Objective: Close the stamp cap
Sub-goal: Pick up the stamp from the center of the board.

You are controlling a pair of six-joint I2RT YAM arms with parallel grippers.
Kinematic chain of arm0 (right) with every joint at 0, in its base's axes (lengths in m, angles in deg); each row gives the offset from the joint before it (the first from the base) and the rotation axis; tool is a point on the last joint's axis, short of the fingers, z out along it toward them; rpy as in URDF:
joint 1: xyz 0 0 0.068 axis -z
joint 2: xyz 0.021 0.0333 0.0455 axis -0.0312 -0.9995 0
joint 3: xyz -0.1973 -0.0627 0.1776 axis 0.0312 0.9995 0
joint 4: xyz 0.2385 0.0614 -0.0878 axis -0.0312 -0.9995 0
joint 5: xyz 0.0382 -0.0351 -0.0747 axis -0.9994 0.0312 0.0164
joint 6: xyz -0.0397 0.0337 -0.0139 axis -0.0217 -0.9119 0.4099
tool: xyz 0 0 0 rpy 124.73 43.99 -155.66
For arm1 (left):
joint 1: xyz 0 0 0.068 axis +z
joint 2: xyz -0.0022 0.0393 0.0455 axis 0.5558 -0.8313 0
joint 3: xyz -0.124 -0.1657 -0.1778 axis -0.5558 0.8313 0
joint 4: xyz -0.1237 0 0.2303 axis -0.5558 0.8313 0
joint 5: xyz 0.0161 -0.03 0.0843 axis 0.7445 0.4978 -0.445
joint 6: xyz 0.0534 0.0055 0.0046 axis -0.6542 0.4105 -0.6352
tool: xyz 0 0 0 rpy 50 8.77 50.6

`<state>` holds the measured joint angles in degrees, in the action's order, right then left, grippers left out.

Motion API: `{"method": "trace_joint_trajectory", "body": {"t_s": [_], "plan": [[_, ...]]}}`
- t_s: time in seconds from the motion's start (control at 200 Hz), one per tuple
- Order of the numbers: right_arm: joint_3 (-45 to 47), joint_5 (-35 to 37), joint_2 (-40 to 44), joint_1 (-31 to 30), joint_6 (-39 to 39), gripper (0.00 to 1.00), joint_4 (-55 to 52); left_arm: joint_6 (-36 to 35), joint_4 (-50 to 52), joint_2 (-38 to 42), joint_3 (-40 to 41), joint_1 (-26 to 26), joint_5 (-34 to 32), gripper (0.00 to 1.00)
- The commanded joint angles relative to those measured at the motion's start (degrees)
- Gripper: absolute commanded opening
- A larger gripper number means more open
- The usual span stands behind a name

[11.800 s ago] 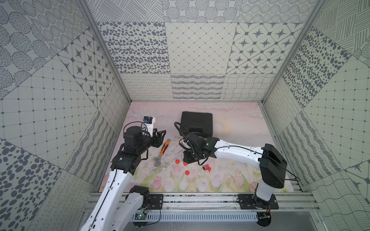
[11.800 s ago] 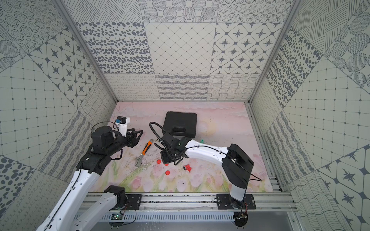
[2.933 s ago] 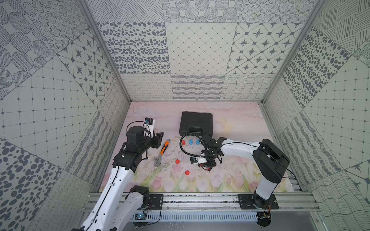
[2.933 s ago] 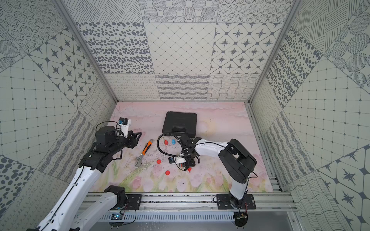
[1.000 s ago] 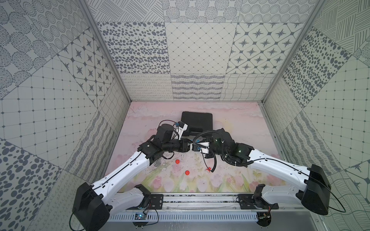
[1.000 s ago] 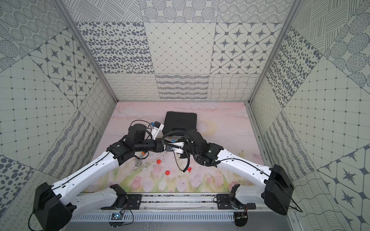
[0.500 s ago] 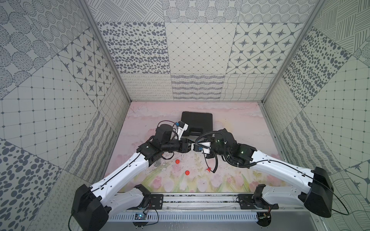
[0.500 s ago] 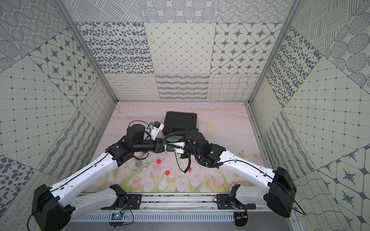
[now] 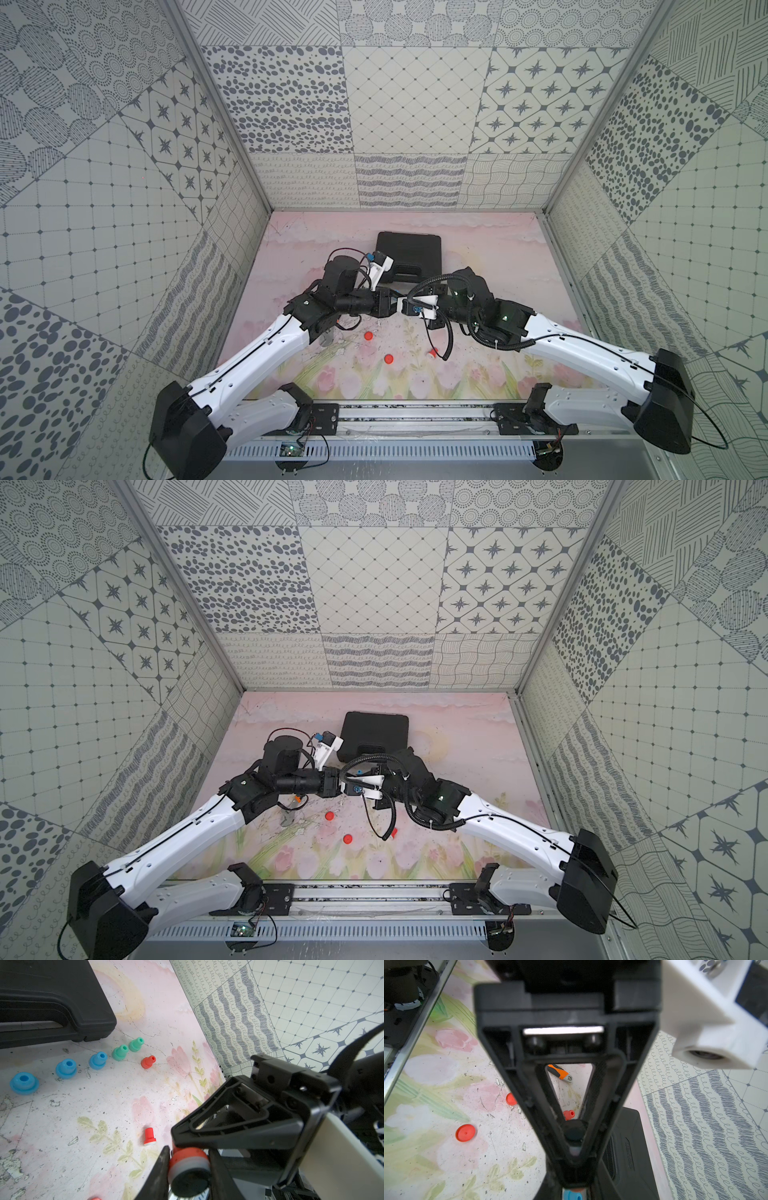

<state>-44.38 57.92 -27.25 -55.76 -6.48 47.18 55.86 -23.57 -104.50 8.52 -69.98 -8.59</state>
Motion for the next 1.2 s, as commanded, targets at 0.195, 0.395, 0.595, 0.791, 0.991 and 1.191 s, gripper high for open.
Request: {"method": "trace_joint_trajectory", "body": {"t_s": [0.195, 0.395, 0.595, 0.791, 0.991, 1.191], "plan": [[0.75, -1.44, 4.58, -1.58, -2.28, 0.31, 7.59, -3.63, -1.42, 3.55, -1.88, -0.49, 1.99, 0.11], [0.77, -6.01, 12.23, -1.82, -6.23, 0.43, 11.80, 1.50, -13.06, 5.96, -3.37, -0.27, 11.96, 0.10], [-0.93, -13.47, 18.18, -1.94, -7.90, 0.47, 14.89, 14.24, -29.97, 5.63, -6.16, 0.42, 24.17, 0.09], [-3.22, -18.51, 19.93, -2.01, -7.13, 0.47, 15.47, 25.71, -43.21, 3.67, -7.19, 0.49, 30.20, 0.08], [-4.16, -18.02, 19.14, -2.02, -5.76, 0.44, 15.93, 31.07, -49.70, 1.98, -7.08, 0.46, 32.33, 0.07], [-4.40, -15.73, 18.01, -2.14, -5.47, 0.41, 17.69, 33.31, -52.78, 1.31, -6.97, 0.45, 33.55, 0.07]]}}
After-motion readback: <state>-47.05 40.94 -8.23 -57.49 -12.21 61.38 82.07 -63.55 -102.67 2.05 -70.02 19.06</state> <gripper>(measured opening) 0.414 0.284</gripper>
